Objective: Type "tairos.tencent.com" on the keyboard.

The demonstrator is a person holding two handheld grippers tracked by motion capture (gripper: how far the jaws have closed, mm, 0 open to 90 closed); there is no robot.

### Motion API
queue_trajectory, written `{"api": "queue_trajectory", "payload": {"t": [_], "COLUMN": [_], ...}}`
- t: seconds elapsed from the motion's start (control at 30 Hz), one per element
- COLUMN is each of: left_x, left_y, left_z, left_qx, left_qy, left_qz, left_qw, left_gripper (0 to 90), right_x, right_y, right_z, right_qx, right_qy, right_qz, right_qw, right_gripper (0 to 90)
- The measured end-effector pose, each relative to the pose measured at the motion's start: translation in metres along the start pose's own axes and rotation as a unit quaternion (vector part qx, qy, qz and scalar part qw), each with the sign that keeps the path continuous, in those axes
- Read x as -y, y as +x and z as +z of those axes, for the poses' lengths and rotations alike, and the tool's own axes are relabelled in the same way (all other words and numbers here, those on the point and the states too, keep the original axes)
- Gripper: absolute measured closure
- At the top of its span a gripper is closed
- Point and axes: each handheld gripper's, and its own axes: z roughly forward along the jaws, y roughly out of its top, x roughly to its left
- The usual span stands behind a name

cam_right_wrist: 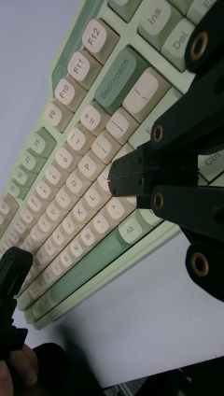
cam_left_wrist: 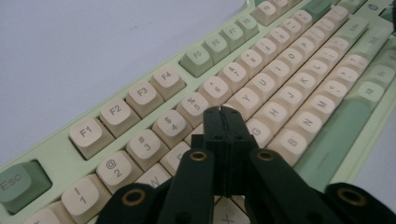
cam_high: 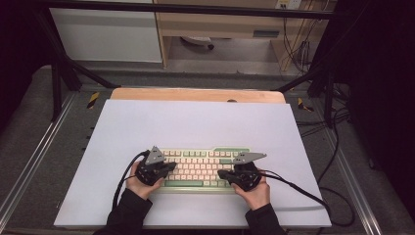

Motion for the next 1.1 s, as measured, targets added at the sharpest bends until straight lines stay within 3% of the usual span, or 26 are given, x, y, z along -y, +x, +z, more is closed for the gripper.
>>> {"api": "queue_trajectory", "payload": {"t": [0.63,0.93,1.1], "left_x": [0.016,0.025,0.029], "left_y": [0.006,0.012,0.014], "left_z": [-0.028,-0.041,-0.044], "left_qx": [0.001,-0.003,-0.006], "left_qy": [-0.011,-0.017,-0.017], "left_qz": [-0.016,-0.027,-0.029], "left_qw": [0.9998,0.9995,0.9994], "left_gripper": [90.0,90.0,90.0], "right_x": [0.0,-0.002,-0.005], "right_y": [0.001,0.002,0.003], "right_z": [0.0,0.006,0.01], "right_qx": [0.0,-0.007,-0.002], "right_qy": [-0.005,-0.009,-0.007], "right_qz": [0.005,0.017,0.012], "right_qw": [1.0,0.9998,0.9999], "right_gripper": [90.0,90.0,90.0]}}
